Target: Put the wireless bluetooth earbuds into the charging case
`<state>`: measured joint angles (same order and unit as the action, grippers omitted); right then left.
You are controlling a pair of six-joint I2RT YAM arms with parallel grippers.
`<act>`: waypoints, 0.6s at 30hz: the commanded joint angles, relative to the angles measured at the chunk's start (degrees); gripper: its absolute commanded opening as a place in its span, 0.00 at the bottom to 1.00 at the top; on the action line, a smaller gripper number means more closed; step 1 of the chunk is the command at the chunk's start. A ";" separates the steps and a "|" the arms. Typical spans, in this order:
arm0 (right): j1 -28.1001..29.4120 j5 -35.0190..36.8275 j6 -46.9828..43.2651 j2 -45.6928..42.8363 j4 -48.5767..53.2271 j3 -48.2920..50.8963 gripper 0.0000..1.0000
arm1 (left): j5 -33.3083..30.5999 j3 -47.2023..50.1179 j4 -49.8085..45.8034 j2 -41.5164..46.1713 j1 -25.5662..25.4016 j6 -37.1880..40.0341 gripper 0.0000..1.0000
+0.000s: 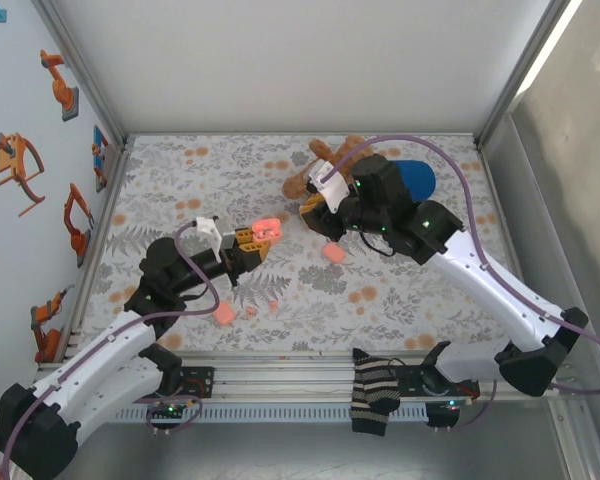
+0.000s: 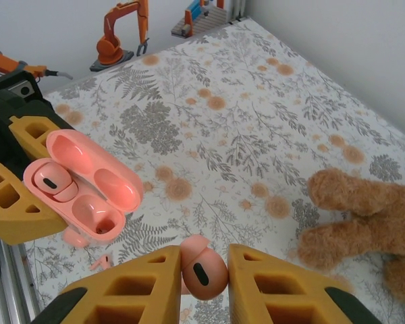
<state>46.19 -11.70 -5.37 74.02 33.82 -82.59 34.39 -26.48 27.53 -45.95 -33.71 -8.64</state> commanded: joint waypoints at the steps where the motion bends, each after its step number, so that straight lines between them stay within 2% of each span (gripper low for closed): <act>1: -0.23 -3.75 -4.23 -0.90 -4.45 0.91 0.23 | 2.98 -2.17 6.83 -1.20 -0.20 -3.94 0.00; 10: -0.05 -8.54 -7.68 -2.33 -10.09 3.57 0.23 | 4.45 -3.79 9.51 -4.23 -0.21 -6.91 0.00; 18: 0.57 -8.21 -9.05 -2.25 -10.67 4.62 0.23 | 5.33 -4.70 9.90 -5.23 -0.37 -7.13 0.00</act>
<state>46.33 -19.05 -12.91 72.82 24.97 -78.46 37.82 -29.02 34.79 -51.18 -33.74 -14.83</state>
